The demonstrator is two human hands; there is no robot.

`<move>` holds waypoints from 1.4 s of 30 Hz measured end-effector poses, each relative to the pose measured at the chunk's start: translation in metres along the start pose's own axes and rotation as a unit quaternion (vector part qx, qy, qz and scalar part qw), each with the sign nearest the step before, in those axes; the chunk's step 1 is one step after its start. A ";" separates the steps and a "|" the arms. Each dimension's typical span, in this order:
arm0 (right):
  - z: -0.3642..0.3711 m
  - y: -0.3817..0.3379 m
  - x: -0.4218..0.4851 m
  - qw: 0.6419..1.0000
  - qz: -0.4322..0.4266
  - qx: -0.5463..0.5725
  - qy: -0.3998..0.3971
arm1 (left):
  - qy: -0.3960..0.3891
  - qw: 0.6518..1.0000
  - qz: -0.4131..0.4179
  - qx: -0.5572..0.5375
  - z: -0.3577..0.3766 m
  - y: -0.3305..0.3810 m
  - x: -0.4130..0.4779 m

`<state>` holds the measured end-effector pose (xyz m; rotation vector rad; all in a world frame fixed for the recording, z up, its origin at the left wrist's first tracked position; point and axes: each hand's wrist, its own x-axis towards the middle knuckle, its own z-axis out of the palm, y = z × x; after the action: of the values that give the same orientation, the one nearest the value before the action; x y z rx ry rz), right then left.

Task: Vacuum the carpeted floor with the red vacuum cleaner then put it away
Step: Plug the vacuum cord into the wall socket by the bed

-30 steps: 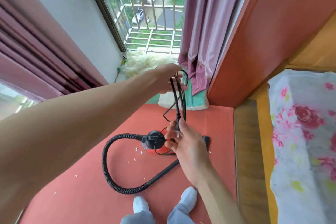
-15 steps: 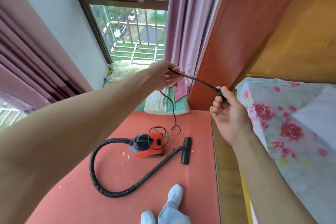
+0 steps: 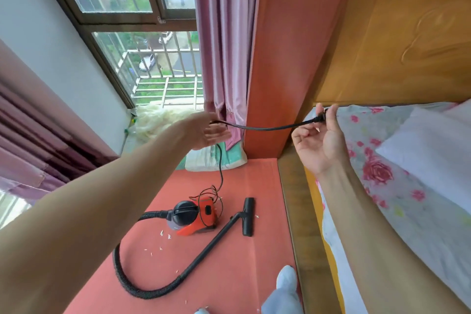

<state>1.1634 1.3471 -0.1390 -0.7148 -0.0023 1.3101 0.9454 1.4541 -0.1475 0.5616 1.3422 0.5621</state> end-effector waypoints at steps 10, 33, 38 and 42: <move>0.015 -0.130 0.098 0.992 0.044 -0.055 -0.107 | 0.111 0.981 0.015 0.158 0.146 -0.019 0.058; 0.022 -0.270 0.348 0.926 -0.023 -0.364 0.093 | -0.132 0.924 0.153 0.324 0.324 0.059 0.206; 0.003 -0.279 0.407 0.885 -0.050 -0.435 0.156 | -0.156 0.892 0.156 0.396 0.354 0.084 0.244; -0.010 -0.288 0.451 0.867 -0.082 -0.456 0.184 | -0.133 0.866 0.173 0.449 0.360 0.087 0.278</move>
<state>1.5500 1.7150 -0.1830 -1.7281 -0.3901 0.9429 1.3349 1.6850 -0.2425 1.6107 1.1874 0.0884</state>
